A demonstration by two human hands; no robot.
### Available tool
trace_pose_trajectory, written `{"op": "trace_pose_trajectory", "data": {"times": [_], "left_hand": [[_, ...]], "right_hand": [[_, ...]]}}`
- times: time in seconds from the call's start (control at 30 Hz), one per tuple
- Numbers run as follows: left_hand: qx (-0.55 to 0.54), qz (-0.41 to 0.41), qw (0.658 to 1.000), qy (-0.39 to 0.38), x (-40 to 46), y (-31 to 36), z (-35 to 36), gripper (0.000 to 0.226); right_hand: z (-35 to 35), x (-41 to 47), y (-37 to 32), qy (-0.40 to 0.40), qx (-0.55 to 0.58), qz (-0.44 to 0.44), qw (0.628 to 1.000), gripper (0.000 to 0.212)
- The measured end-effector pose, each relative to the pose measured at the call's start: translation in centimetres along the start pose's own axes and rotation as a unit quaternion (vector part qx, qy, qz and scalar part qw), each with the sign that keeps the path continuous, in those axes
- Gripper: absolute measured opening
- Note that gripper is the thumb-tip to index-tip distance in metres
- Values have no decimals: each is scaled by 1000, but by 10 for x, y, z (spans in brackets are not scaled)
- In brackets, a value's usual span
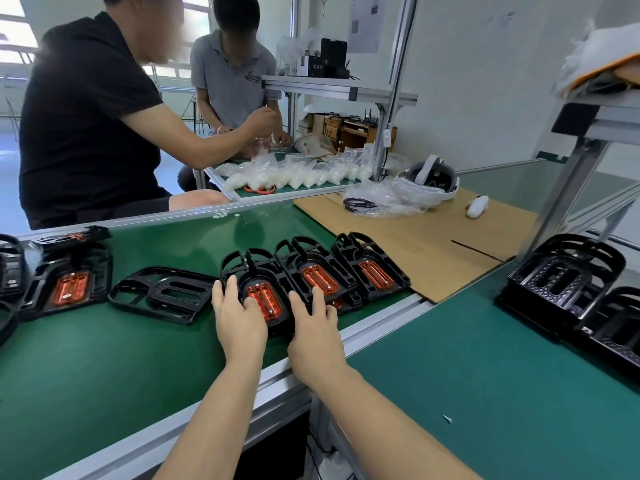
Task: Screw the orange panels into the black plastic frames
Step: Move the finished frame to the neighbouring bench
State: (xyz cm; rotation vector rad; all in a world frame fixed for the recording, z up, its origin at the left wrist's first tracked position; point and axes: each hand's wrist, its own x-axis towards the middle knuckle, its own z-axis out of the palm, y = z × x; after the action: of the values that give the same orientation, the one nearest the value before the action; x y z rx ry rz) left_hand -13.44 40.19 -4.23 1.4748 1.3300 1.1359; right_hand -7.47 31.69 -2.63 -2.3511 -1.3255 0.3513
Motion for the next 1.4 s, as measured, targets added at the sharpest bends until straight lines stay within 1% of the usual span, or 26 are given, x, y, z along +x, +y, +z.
{"op": "trace_pose_trajectory", "data": {"times": [0.13, 0.23, 0.33, 0.43, 0.53, 0.67, 0.8, 0.9, 1.0, 1.17, 1.3, 1.4], "left_hand": [[21, 8, 1000, 2, 2, -1, 0, 49], [79, 11, 997, -11, 0, -1, 0, 49], [171, 25, 985, -19, -1, 1, -1, 52], [244, 34, 969, -34, 0, 2, -4, 59], [282, 37, 958, -39, 0, 3, -6, 61], [317, 51, 947, -22, -2, 5, -6, 57], [324, 85, 942, -11, -6, 11, -7, 53], [310, 135, 941, -9, -17, 20, -5, 50], [299, 191, 934, -30, -37, 33, 6, 51], [230, 257, 933, -106, -87, 45, 31, 50], [195, 280, 921, -187, -132, 51, 58, 51], [182, 298, 906, -238, -162, 58, 81, 52]], "right_hand": [[-2, 1, 2, -16, -17, -9, 1000, 85], [-3, 0, 7, -21, -40, -20, 999, 84], [-6, -1, 12, -16, -57, -25, 998, 83], [-8, -2, 15, -21, -67, -24, 997, 83], [-10, -3, 17, -22, -65, -21, 997, 85], [-17, -7, 19, -12, -53, -23, 998, 83], [-22, -12, 25, 7, -44, -26, 999, 80], [-25, -17, 30, 21, -47, -18, 999, 76], [-28, -28, 38, 42, -52, 0, 998, 72], [-38, -54, 66, 60, -61, 44, 995, 60], [-54, -85, 100, 76, -65, 98, 990, 59], [-73, -108, 129, 99, -61, 144, 983, 59]]}}
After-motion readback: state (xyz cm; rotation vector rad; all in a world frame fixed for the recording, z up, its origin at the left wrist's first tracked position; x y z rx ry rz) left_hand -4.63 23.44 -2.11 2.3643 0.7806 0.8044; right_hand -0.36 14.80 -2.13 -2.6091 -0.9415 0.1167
